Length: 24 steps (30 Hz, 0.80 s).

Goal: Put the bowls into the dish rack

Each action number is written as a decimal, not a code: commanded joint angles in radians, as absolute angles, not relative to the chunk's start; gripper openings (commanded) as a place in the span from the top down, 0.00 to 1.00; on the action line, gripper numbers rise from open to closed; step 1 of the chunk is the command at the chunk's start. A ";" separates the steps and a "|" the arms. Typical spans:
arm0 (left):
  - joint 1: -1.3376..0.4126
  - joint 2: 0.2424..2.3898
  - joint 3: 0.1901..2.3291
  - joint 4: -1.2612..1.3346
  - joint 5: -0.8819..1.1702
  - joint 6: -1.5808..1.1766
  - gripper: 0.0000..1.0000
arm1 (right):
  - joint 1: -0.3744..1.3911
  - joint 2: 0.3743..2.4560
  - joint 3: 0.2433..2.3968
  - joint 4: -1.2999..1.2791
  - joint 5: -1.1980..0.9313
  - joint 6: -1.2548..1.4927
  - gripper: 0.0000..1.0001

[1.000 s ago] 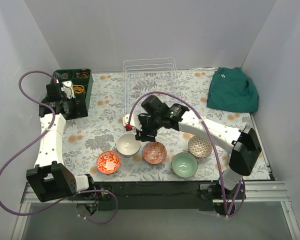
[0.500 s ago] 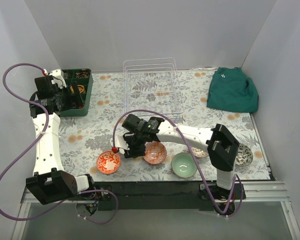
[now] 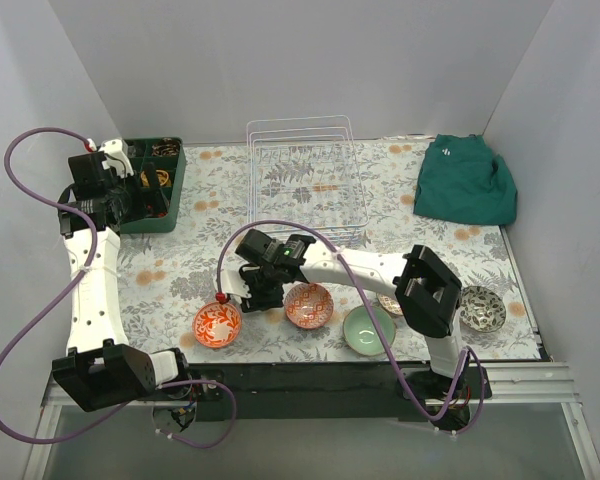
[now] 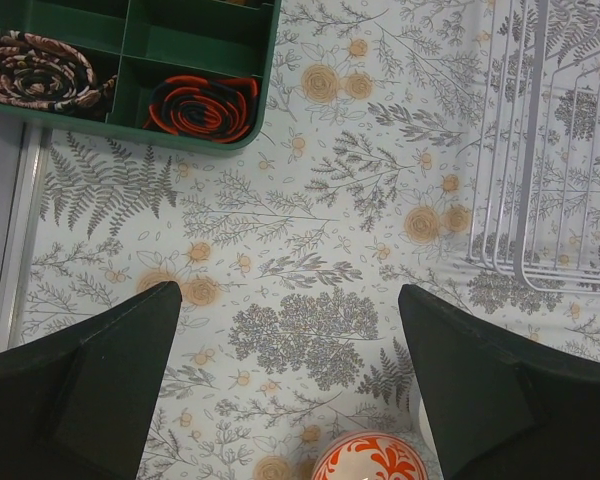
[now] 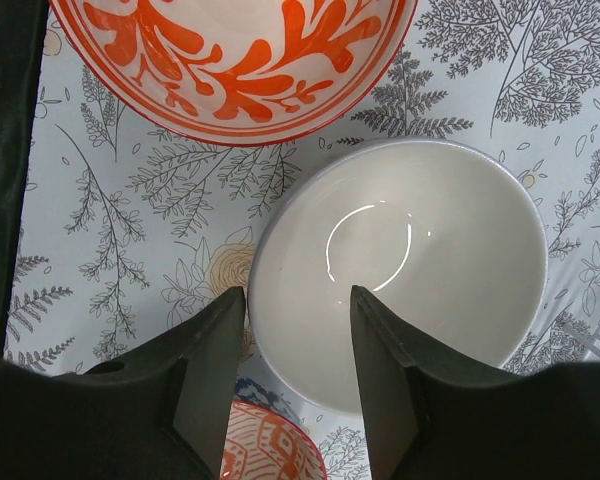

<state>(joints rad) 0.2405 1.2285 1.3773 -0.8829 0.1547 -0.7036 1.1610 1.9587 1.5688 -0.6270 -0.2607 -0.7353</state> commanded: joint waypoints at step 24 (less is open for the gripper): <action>0.244 1.239 1.523 -0.890 0.123 -0.699 0.09 | 1.345 1.963 1.641 -0.571 -0.334 -0.919 0.48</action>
<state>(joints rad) 0.2405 1.2449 1.4849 -0.8822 0.1421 -0.7036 1.3251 1.9324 1.5845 -0.6003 -0.3244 -0.8726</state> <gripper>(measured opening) 0.913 0.531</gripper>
